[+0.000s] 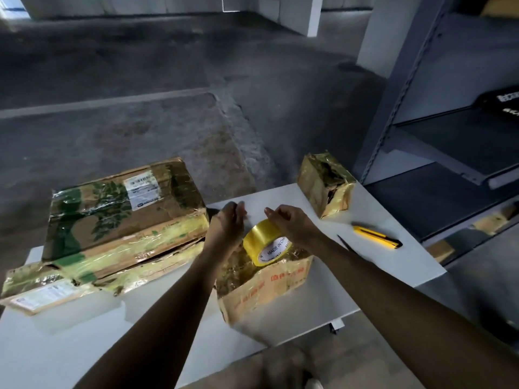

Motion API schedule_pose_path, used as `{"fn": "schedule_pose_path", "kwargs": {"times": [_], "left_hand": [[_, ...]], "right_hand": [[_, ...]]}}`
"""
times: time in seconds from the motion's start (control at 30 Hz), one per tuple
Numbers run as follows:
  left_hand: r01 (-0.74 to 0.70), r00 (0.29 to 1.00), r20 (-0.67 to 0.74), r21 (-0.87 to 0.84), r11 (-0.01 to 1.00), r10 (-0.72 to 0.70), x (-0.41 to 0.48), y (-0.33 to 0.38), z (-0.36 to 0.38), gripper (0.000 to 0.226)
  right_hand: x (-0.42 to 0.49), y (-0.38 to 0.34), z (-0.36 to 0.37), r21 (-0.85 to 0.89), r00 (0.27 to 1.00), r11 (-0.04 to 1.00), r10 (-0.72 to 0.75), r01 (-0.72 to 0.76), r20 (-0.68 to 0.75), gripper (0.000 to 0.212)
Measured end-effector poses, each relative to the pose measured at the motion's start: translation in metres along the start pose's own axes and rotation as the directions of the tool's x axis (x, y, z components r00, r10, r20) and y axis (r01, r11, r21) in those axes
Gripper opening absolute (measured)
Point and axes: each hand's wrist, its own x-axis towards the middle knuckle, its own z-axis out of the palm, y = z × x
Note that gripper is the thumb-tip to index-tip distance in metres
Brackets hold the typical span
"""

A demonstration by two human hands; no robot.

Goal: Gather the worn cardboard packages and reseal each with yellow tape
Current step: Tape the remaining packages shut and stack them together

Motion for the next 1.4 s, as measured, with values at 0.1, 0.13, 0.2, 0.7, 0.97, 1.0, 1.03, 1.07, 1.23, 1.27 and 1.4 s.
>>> {"fn": "schedule_pose_path", "kwargs": {"times": [0.1, 0.13, 0.2, 0.7, 0.97, 1.0, 1.03, 1.07, 1.23, 1.27, 1.4], "left_hand": [[-0.153, 0.976, 0.168, 0.091, 0.984, 0.136, -0.011, 0.028, -0.004, 0.054], [-0.226, 0.953, 0.242, 0.17, 0.959, 0.182, -0.015, 0.035, -0.003, 0.051], [-0.341, 0.903, 0.363, 0.276, 0.899, 0.231, -0.023, 0.048, 0.001, 0.046], [-0.203, 0.978, 0.164, 0.66, 0.724, 0.125, -0.015, 0.089, 0.051, 0.042], [-0.153, 0.988, 0.087, 0.698, 0.699, 0.13, -0.018, 0.096, 0.056, 0.042], [-0.145, 0.989, 0.074, 0.689, 0.71, 0.13, -0.019, 0.096, 0.057, 0.042], [-0.135, 0.99, 0.067, 0.682, 0.719, 0.122, -0.02, 0.098, 0.057, 0.041], [-0.13, 0.991, 0.066, 0.674, 0.727, 0.116, -0.02, 0.098, 0.057, 0.039], [-0.115, 0.993, 0.1, 0.657, 0.745, 0.066, -0.021, 0.104, 0.056, 0.031], [-0.111, 0.993, 0.106, 0.657, 0.746, 0.054, -0.021, 0.105, 0.056, 0.032], [-0.086, 0.994, 0.104, 0.657, 0.749, 0.023, -0.019, 0.104, 0.056, 0.034]], "right_hand": [[0.0, 0.007, -0.005, -0.035, 0.997, 0.998, 0.046, -0.048, -0.057, 0.029], [-0.001, 0.01, -0.009, -0.036, 0.994, 0.997, 0.06, -0.064, -0.096, 0.028], [-0.006, 0.018, -0.019, -0.033, 0.977, 0.995, 0.081, -0.09, -0.195, 0.025], [-0.039, 0.153, -0.083, -0.278, 0.925, 0.895, 0.28, -0.348, -0.258, 0.029], [-0.032, 0.204, -0.086, -0.473, 0.898, 0.764, 0.383, -0.439, -0.216, 0.048], [-0.032, 0.208, -0.086, -0.486, 0.89, 0.746, 0.397, -0.455, -0.225, 0.049], [-0.032, 0.212, -0.087, -0.491, 0.883, 0.735, 0.405, -0.468, -0.236, 0.05], [-0.031, 0.216, -0.088, -0.488, 0.877, 0.729, 0.414, -0.48, -0.243, 0.052], [-0.032, 0.24, -0.088, -0.497, 0.869, 0.714, 0.432, -0.492, -0.24, 0.054], [-0.033, 0.244, -0.085, -0.509, 0.874, 0.711, 0.416, -0.485, -0.252, 0.05], [-0.032, 0.253, -0.082, -0.495, 0.865, 0.712, 0.365, -0.498, -0.345, 0.034]]}}
